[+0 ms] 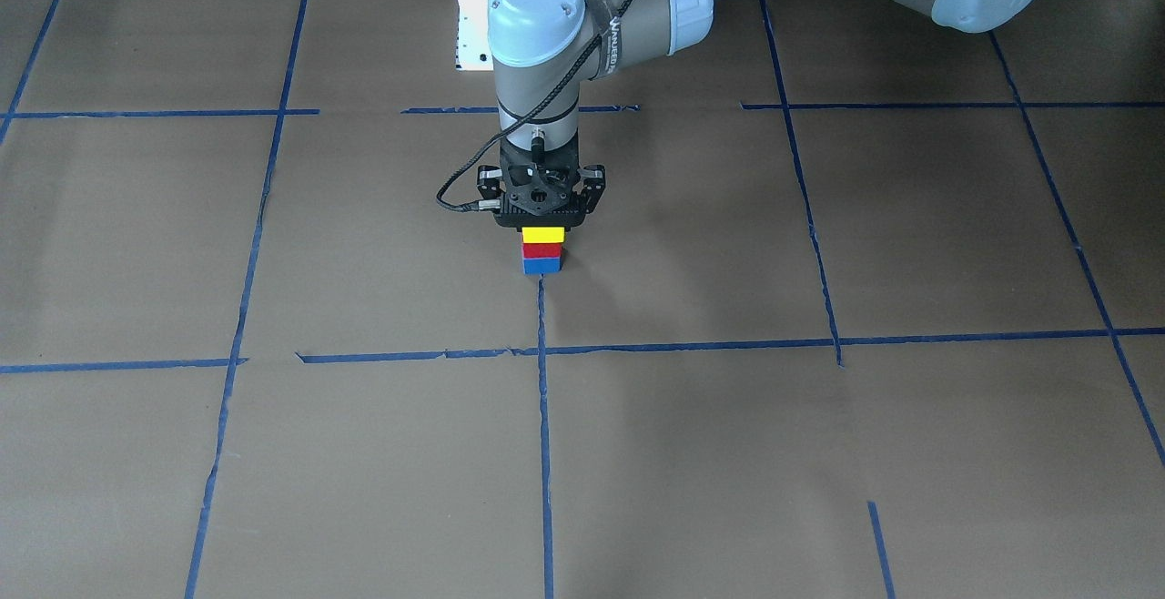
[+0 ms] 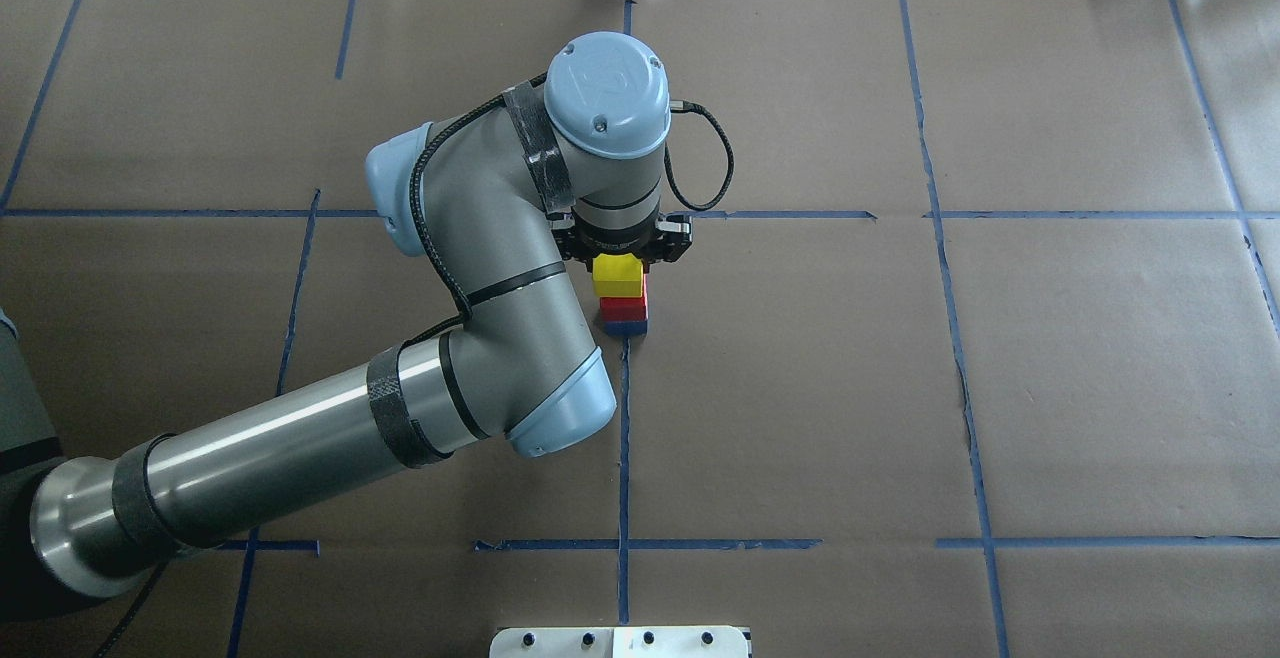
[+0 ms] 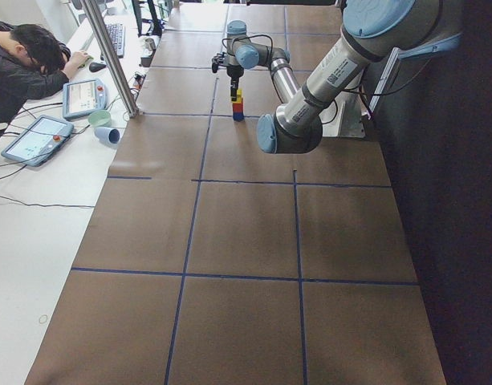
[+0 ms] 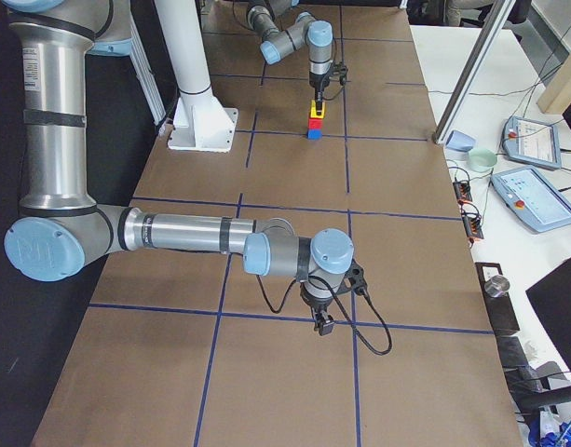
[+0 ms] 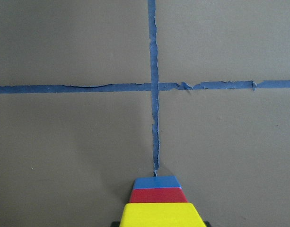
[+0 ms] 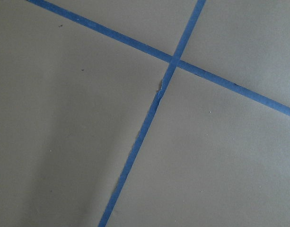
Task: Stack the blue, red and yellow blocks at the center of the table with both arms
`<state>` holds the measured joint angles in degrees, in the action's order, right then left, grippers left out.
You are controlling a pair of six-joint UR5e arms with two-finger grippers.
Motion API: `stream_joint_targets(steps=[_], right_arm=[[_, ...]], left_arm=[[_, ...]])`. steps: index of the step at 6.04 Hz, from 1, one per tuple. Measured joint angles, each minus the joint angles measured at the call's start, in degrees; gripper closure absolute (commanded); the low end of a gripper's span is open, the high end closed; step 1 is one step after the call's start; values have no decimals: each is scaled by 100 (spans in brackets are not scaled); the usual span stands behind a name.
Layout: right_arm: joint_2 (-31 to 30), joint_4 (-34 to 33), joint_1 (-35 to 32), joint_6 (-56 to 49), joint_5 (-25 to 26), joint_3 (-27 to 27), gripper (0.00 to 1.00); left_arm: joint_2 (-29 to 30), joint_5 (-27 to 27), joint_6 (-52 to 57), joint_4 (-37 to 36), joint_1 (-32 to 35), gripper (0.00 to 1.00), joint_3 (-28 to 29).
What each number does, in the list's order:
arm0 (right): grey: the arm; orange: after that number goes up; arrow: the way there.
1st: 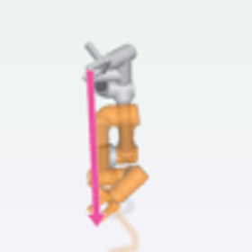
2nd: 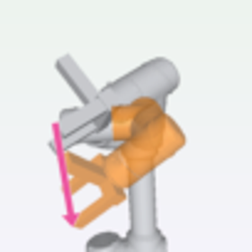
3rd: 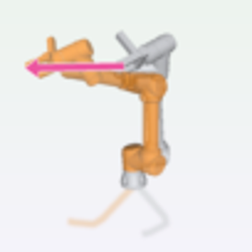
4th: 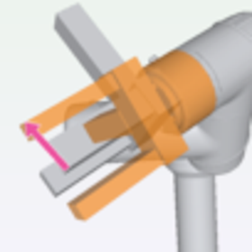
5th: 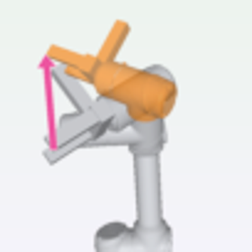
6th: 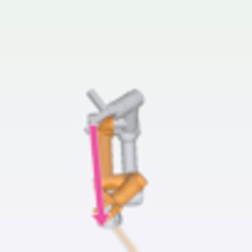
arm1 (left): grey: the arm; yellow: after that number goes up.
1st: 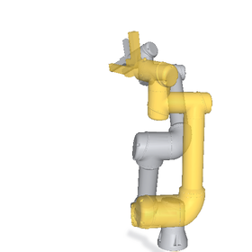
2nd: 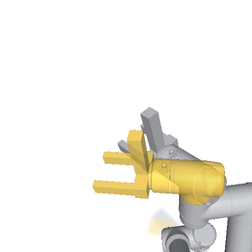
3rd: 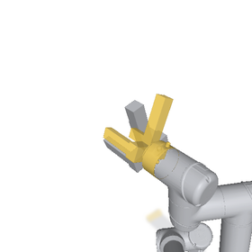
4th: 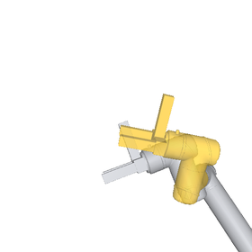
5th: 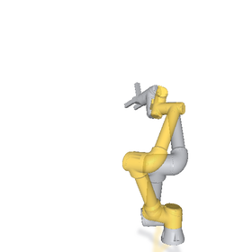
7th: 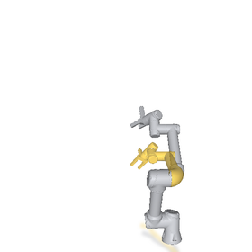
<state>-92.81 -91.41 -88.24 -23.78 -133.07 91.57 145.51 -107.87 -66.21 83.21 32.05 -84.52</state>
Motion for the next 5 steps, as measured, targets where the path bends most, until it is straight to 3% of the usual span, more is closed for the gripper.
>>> stream_joint_targets(steps=[2, 5], right_arm=[[0, 0, 0, -4, 0, 0, 0], [0, 0, 0, 2, -6, 7, 0]], left_arm=[[-8, -5, -68, 61, 1, 0, 3], [-16, -140, -172, 113, 116, 0, -153]])
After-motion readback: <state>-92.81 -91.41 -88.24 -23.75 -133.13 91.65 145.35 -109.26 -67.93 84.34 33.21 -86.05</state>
